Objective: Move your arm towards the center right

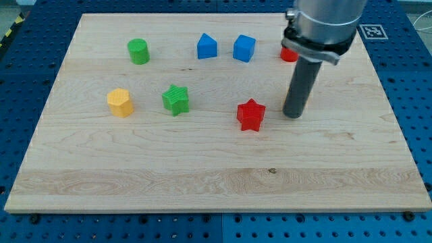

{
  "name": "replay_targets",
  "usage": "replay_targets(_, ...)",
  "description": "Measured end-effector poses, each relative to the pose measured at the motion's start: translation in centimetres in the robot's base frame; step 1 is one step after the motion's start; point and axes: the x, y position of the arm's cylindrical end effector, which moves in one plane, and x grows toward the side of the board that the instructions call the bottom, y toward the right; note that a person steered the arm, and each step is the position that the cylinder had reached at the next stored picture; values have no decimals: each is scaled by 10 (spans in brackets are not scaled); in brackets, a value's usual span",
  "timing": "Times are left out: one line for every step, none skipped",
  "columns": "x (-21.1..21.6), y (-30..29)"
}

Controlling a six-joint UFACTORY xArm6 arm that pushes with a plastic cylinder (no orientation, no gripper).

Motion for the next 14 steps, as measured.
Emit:
replay_targets(11,-17)
replay_targets(10,-15)
replay_targets(-6,25)
replay_targets(-7,25)
replay_targets(19,5)
replay_targets(44,-3)
replay_targets(51,-4)
replay_targets(85,-27)
replay_targets(87,-27)
replay_targets(87,-27)
replay_targets(69,-12)
replay_targets(15,18)
replay_targets(4,28)
replay_targets(-9,84)
